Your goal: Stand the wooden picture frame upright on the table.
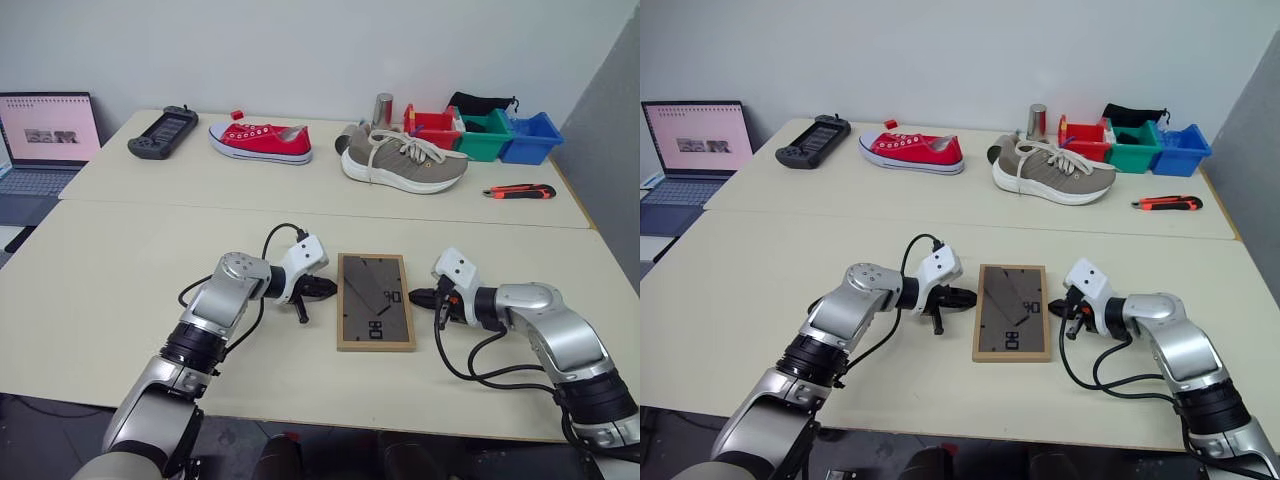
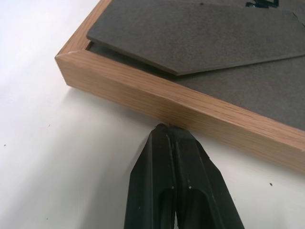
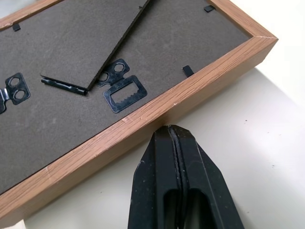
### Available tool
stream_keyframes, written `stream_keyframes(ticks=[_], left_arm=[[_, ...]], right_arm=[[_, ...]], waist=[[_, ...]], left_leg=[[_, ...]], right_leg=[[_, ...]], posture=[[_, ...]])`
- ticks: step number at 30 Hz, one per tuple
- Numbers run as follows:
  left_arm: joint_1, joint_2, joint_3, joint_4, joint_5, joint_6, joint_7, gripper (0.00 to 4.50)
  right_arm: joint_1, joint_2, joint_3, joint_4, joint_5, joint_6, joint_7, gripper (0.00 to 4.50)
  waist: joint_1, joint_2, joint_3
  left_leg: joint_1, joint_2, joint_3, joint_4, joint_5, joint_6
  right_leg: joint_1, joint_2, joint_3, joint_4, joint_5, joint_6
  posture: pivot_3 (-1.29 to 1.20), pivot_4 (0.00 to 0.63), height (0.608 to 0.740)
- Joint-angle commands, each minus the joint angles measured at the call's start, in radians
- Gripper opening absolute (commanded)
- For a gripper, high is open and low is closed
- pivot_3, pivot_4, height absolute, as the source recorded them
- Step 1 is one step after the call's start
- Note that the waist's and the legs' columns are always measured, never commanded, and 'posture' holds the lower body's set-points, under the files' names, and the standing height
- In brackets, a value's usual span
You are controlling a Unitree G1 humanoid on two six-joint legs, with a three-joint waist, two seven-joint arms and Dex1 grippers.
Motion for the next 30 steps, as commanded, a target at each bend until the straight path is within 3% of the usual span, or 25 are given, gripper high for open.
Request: stream_keyframes(ticks=[1, 8, 13, 19, 22, 26, 30], left_arm=[[0.011, 0.042, -0.043, 0.02, 0.031, -0.04, -0.042, 0.05], [-0.04, 0.123, 0.007, 0.167, 0.054, -0.152, -0.019, 0.05], [-0.079, 0.127, 0.073, 0.256, 0.032, -0.189, 0.057, 0.05], [0.0, 0.158, 0.125, 0.142, -0.033, -0.146, 0.016, 0.05], [0.049, 0.165, 0.199, 0.07, -0.115, -0.033, 0.021, 0.05], [0.12, 0.238, 0.236, -0.084, -0.273, 0.215, -0.117, 0.75], [0.084, 0.223, 0.277, -0.072, -0.337, 0.357, -0.064, 1.56]], right_arm=[[0.0, -0.019, -0.004, -0.005, 0.002, -0.052, 0.012, 0.0], [0.0, -0.083, -0.023, 0.074, -0.029, -0.128, 0.012, 0.0], [-0.005, -0.116, -0.056, 0.111, -0.024, -0.156, 0.014, 0.0], [0.016, -0.146, -0.084, 0.057, 0.025, -0.129, 0.06, 0.0], [0.018, -0.14, -0.071, 0.047, 0.024, -0.141, 0.059, 0.0], [-0.005, -0.14, -0.043, 0.071, 0.011, -0.17, 0.089, 0.0], [-0.033, -0.134, -0.014, 0.108, -0.008, -0.194, 0.113, 0.0]], waist=[[-0.001, 0.0, 0.0], [-0.008, 0.0, 0.0], [-0.015, 0.0, 0.0], [-0.016, 0.0, 0.0], [-0.014, 0.0, 0.0], [-0.018, 0.0, 0.0], [-0.014, -0.001, 0.001]], left_leg=[[0.0, 0.0, 0.0, 0.0, 0.0, 0.0], [0.001, 0.0, 0.001, 0.0, 0.0, 0.0], [0.002, 0.0, 0.001, 0.0, 0.001, 0.002], [0.001, 0.0, 0.001, 0.0, 0.001, 0.002], [0.001, 0.0, 0.001, 0.0, 0.001, 0.002], [0.001, 0.001, 0.001, 0.0, 0.001, 0.002], [0.001, 0.001, 0.0, 0.0, 0.001, 0.002]], right_leg=[[0.0, 0.0, 0.0, 0.0, 0.0, 0.0], [0.0, 0.0, 0.001, 0.0, 0.0, 0.0], [0.0, 0.001, 0.001, 0.001, 0.0, 0.0], [0.0, 0.001, 0.001, 0.001, 0.0, 0.0], [0.0, 0.001, 0.001, 0.001, 0.0, 0.0], [0.0, 0.001, 0.001, 0.001, 0.0, 0.0], [0.0, 0.001, 0.0, 0.001, 0.0, 0.0]], posture=[[0.0, 0.15, 0.74], [0.0, 0.15, 0.74], [0.0, 0.15, 0.74], [0.0, 0.15, 0.74], [0.0, 0.15, 0.74], [0.0, 0.15, 0.74], [0.0, 0.15, 0.74]])
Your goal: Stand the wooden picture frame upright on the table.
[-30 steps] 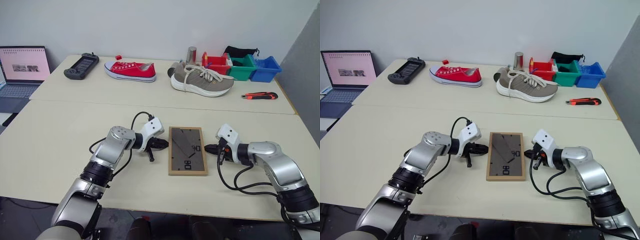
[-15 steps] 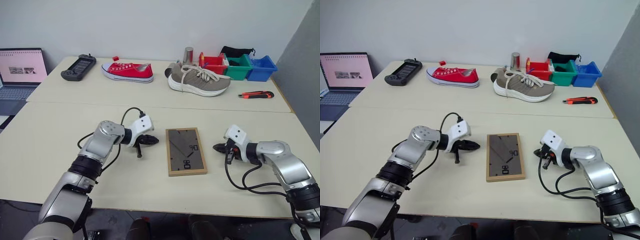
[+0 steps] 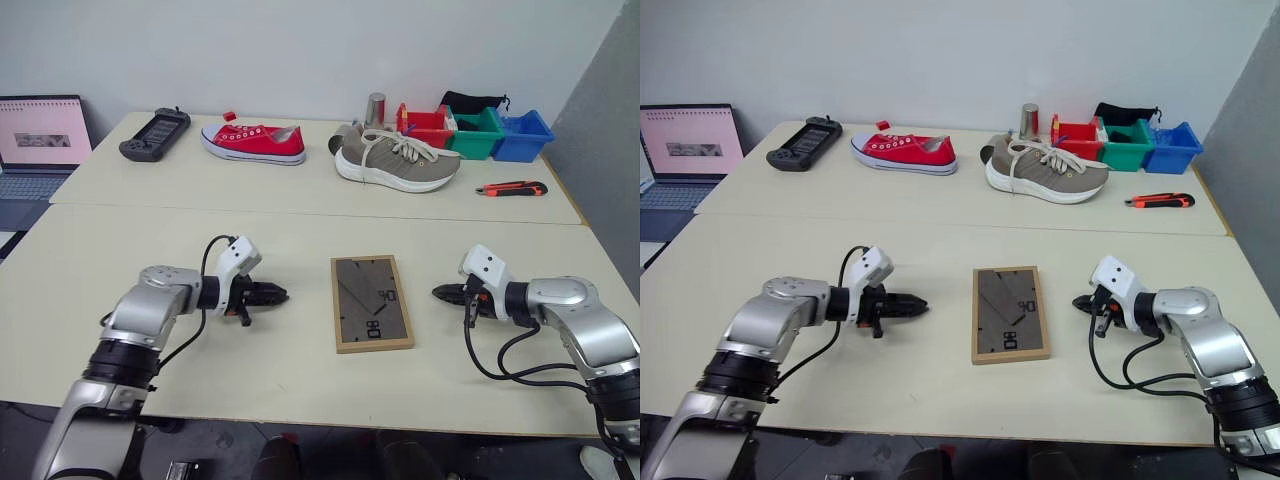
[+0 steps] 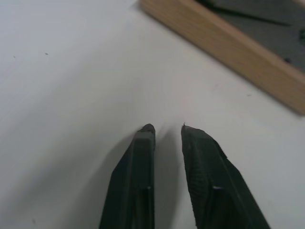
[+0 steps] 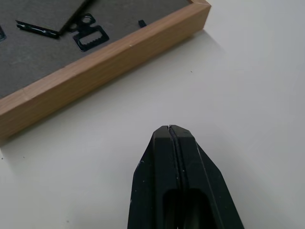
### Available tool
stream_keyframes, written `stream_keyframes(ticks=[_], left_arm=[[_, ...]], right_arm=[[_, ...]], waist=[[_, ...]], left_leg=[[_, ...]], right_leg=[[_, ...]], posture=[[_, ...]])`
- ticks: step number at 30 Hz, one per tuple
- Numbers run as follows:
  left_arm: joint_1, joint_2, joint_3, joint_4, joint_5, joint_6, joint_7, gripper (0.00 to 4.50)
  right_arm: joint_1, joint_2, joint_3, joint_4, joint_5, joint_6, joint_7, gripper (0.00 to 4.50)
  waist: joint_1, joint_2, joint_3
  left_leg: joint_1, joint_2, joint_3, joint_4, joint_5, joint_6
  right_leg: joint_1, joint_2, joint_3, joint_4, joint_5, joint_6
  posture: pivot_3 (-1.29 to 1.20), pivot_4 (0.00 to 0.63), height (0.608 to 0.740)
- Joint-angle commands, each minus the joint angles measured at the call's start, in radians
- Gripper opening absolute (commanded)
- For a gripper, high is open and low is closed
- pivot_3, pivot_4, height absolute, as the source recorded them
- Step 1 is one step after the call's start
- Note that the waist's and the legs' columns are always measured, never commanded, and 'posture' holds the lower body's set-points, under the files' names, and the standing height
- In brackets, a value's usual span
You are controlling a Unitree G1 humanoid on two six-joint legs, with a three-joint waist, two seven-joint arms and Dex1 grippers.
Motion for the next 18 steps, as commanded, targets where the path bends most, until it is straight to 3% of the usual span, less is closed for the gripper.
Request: stream_keyframes(ticks=[1, 13, 18], left_arm=[[-0.054, -0.014, 0.058, -0.018, -0.08, 0.156, 0.039, 1.83], [-0.086, -0.118, 0.167, -0.023, -0.313, 0.569, 0.143, 4.4], [-0.105, -0.166, 0.183, -0.005, -0.349, 0.666, 0.21, 4.49]], right_arm=[[-0.044, 0.003, 0.023, 0.017, -0.012, -0.046, 0.026, 0.0], [-0.084, 0.034, 0.065, 0.057, -0.026, -0.077, 0.036, 0.0], [-0.084, 0.046, 0.07, 0.045, -0.03, -0.07, 0.033, 0.0]], waist=[[0.005, 0.0, 0.0], [0.013, 0.0, 0.0], [0.011, 0.0, 0.0]], left_leg=[[0.0, 0.0, 0.0, 0.0, 0.0, 0.0], [-0.001, 0.0, 0.0, 0.0, 0.0, 0.0], [0.0, 0.0, 0.0, 0.0, 0.0, 0.0]], right_leg=[[0.0, 0.0, 0.0, 0.0, 0.0, 0.0], [0.0, 0.0, -0.001, 0.0, 0.0, 0.0], [0.0, 0.0, -0.001, 0.0, 0.0, 0.0]], posture=[[0.0, 0.15, 0.74], [0.0, 0.15, 0.74], [0.0, 0.15, 0.74]])
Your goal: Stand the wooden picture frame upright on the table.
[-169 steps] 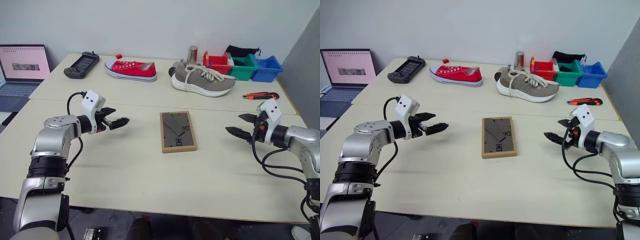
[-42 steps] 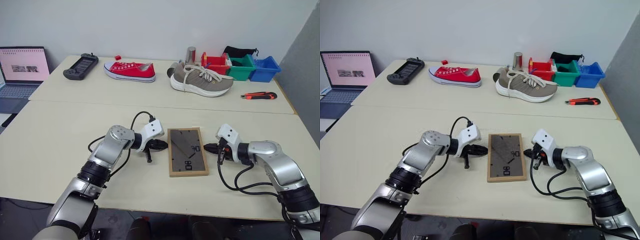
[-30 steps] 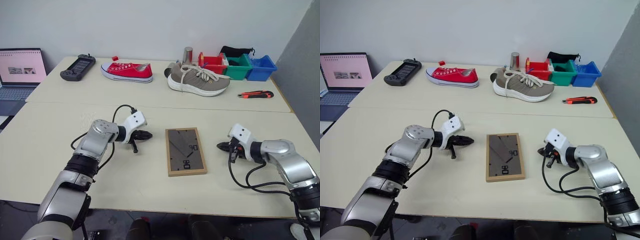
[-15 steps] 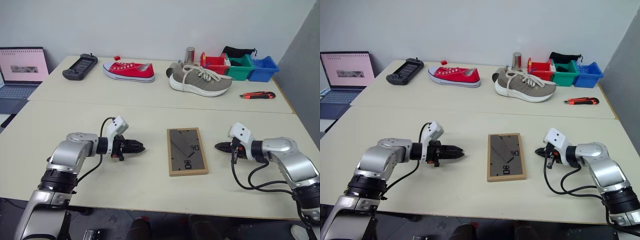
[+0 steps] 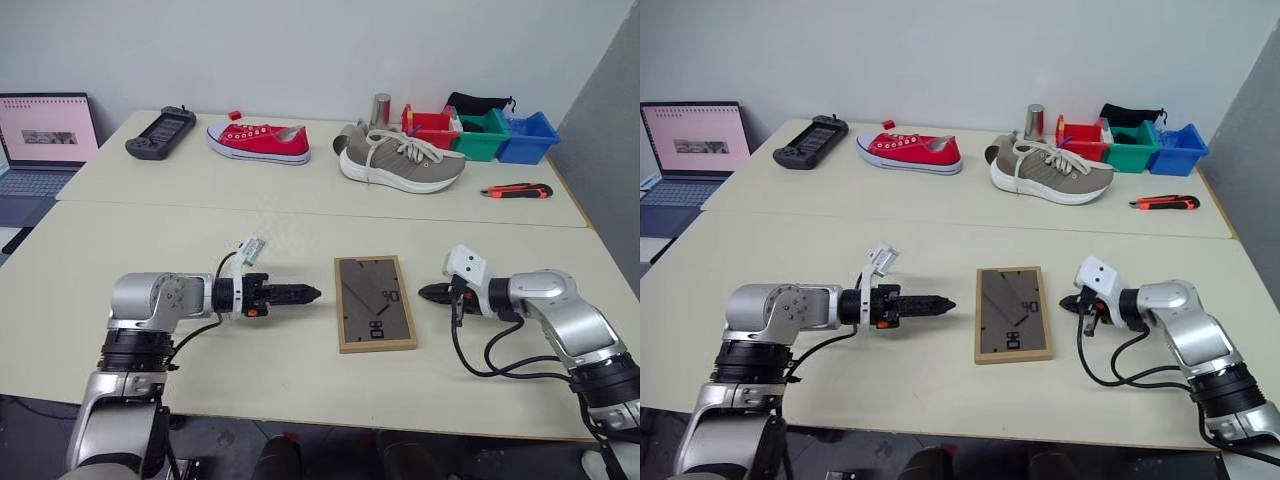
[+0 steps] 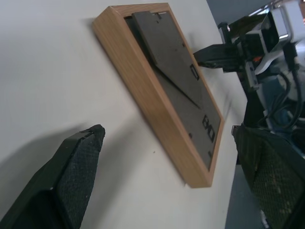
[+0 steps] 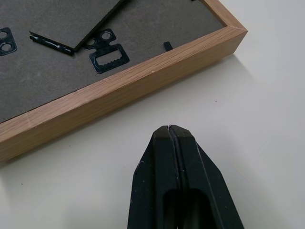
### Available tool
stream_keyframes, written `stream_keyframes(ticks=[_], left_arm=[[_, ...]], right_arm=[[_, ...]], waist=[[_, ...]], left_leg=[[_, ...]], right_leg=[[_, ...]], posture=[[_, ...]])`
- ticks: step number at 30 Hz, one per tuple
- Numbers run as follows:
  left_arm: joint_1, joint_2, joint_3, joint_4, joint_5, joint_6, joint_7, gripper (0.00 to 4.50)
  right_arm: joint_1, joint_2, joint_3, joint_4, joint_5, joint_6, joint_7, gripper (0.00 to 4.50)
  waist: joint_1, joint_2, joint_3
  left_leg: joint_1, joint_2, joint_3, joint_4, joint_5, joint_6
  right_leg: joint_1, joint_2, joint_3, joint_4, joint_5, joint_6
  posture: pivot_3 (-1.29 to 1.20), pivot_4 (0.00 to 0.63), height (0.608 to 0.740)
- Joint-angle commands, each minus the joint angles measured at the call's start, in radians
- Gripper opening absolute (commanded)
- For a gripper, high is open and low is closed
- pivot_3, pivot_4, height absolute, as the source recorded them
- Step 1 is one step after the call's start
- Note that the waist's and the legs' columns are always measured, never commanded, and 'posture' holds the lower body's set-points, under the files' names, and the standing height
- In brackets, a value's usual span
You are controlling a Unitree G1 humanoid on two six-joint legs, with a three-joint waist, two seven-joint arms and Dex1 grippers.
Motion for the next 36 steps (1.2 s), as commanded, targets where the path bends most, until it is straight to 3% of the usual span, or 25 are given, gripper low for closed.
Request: stream_keyframes(ticks=[1, 14, 20, 34, 36], left_arm=[[-0.024, -0.014, 0.026, -0.001, -0.039, 0.071, 0.046, 4.49], [-0.085, -0.147, -0.043, 0.09, -0.076, 0.263, 0.127, 4.49], [-0.085, -0.157, -0.044, 0.067, -0.086, 0.234, 0.137, 4.49], [-0.027, -0.093, -0.095, -0.066, -0.135, 0.162, 0.073, 4.49], [-0.025, -0.09, -0.099, -0.063, -0.133, 0.146, 0.07, 4.13]], right_arm=[[-0.017, 0.008, -0.003, -0.024, 0.007, -0.008, 0.009, 0.0], [-0.048, 0.11, 0.063, -0.082, -0.003, 0.043, -0.022, 0.0], [-0.076, 0.167, 0.084, -0.081, -0.01, 0.06, -0.049, 0.0], [-0.09, 0.18, 0.085, -0.058, -0.012, 0.058, -0.054, 0.0], [-0.09, 0.179, 0.084, -0.057, -0.012, 0.057, -0.054, 0.0]], waist=[[-0.001, 0.0, 0.0], [0.0, 0.0, 0.0], [0.002, 0.0, 0.0], [0.003, 0.0, 0.0], [0.003, 0.0, 0.0]], left_leg=[[0.0, 0.0, 0.0, 0.0, 0.0, 0.0], [0.0, 0.0, 0.0, 0.0, 0.0, 0.0], [0.001, 0.0, 0.0, 0.0, 0.0, 0.0], [0.0, 0.0, 0.0, 0.0, 0.0, 0.0], [0.0, 0.0, 0.0, 0.0, 0.0, 0.0]], right_leg=[[0.0, 0.0, 0.0, 0.0, 0.0, 0.0], [0.001, 0.0, 0.0, 0.0, 0.0, 0.0], [0.001, 0.0, 0.0, 0.0, 0.0, 0.0], [0.0, -0.001, 0.0, 0.0, 0.0, 0.0], [0.0, -0.001, 0.0, 0.0, 0.0, 0.0]], posture=[[0.0, 0.15, 0.74], [0.0, 0.15, 0.74], [0.0, 0.15, 0.74], [0.0, 0.15, 0.74], [0.0, 0.15, 0.74]])
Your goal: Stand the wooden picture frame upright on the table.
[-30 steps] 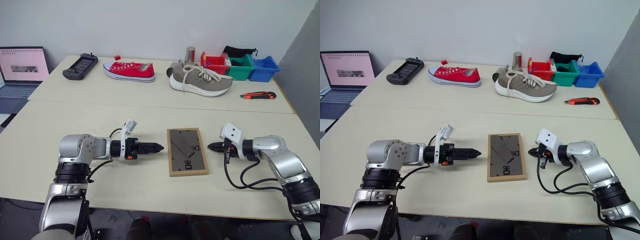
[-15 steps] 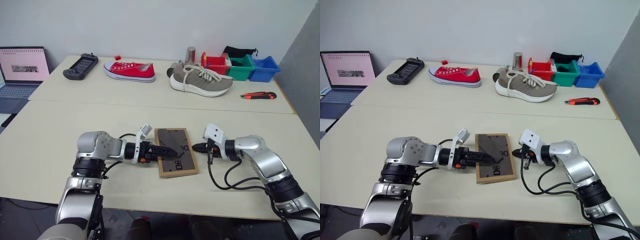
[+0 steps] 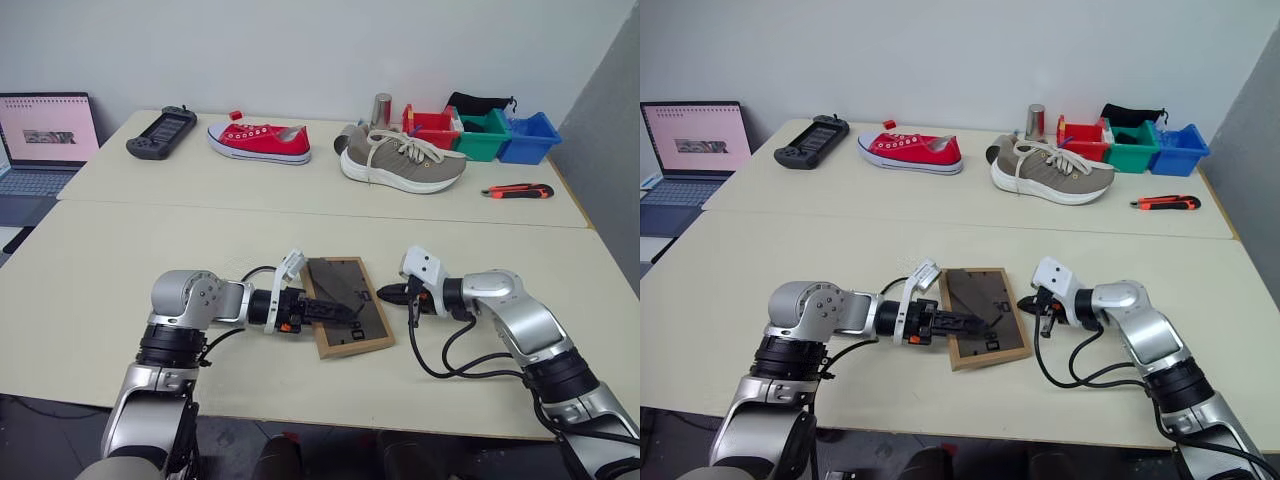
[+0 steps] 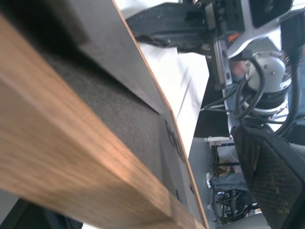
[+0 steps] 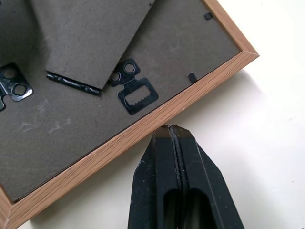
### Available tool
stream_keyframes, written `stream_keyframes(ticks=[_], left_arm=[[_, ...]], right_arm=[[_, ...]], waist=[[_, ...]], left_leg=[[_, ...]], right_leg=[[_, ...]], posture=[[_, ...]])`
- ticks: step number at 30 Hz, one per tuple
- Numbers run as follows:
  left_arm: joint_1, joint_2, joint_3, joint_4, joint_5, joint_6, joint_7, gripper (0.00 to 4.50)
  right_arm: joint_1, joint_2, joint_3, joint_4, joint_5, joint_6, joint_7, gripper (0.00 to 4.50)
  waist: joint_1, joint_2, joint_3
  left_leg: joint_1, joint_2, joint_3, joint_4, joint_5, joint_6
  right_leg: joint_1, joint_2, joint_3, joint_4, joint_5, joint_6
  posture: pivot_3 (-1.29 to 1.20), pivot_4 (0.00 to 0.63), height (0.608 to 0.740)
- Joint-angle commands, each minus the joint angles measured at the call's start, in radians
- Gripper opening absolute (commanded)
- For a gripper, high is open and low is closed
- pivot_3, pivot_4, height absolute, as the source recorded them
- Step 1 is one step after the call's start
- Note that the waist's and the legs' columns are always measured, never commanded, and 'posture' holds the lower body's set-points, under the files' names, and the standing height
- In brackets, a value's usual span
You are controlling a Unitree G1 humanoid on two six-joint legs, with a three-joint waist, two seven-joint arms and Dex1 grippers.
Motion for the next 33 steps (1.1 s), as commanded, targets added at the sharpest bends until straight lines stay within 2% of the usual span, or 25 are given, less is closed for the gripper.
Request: stream_keyframes(ticks=[1, 8, 13, 15, 23, 32, 33], left_arm=[[-0.003, 0.01, -0.005, -0.027, -0.023, -0.032, -0.018, 4.06], [0.015, 0.027, -0.016, -0.044, -0.033, -0.046, -0.023, 2.47], [0.028, 0.039, -0.012, -0.08, -0.065, -0.027, -0.036, 1.52], [0.029, 0.042, -0.01, -0.09, -0.075, -0.021, -0.038, 1.29], [0.018, 0.033, 0.008, -0.079, -0.075, -0.037, -0.014, 1.29], [-0.073, 0.084, 0.056, -0.04, -0.06, -0.14, -0.041, 1.29], [-0.082, 0.095, 0.045, -0.041, -0.048, -0.169, -0.051, 1.29]], right_arm=[[-0.02, 0.002, -0.006, -0.016, 0.0, -0.009, -0.002, 0.0], [-0.005, 0.0, -0.006, -0.03, 0.003, -0.002, -0.006, 0.0], [-0.007, -0.003, -0.01, -0.029, 0.003, -0.003, -0.006, 0.0], [-0.013, -0.005, -0.012, -0.02, 0.0, -0.007, -0.007, 0.0], [-0.019, -0.014, -0.034, -0.016, 0.007, -0.003, -0.012, 0.0], [-0.027, -0.118, -0.236, -0.034, 0.152, 0.132, 0.021, 0.0], [-0.039, -0.127, -0.268, -0.039, 0.194, 0.17, 0.034, 0.36]], waist=[[0.0, 0.0, 0.0], [-0.001, 0.0, 0.0], [-0.001, 0.0, 0.0], [-0.001, 0.0, 0.0], [-0.001, 0.0, 0.0], [0.002, 0.0, 0.0], [0.002, 0.0, 0.0]], left_leg=[[0.0, 0.0, 0.0, 0.0, 0.0, 0.0], [0.0, 0.0, 0.0, 0.0, 0.0, 0.0], [0.0, 0.0, 0.0, 0.0, 0.0, 0.0], [0.0, 0.0, 0.0, 0.0, 0.0, 0.0], [0.0, 0.0, 0.0, 0.0, 0.0, 0.0], [-0.001, 0.0, 0.0, 0.0, 0.0, 0.0], [-0.001, 0.0, 0.0, 0.0, 0.0, 0.0]], right_leg=[[0.0, 0.0, 0.0, 0.0, 0.0, 0.0], [0.0, 0.0, 0.0, 0.0, 0.0, 0.0], [0.0, 0.0, 0.0, 0.0, 0.0, 0.0], [0.0, 0.0, 0.0, 0.0, 0.0, 0.0], [0.0, 0.0, 0.0, 0.0, 0.0, 0.0], [0.0, 0.0, 0.0, -0.001, 0.0, 0.0], [-0.001, 0.0, 0.0, -0.001, 0.0, 0.0]], posture=[[0.0, 0.15, 0.74], [0.0, 0.15, 0.74], [0.0, 0.15, 0.74], [0.0, 0.15, 0.74], [0.0, 0.15, 0.74], [0.0, 0.15, 0.74], [0.0, 0.15, 0.74]])
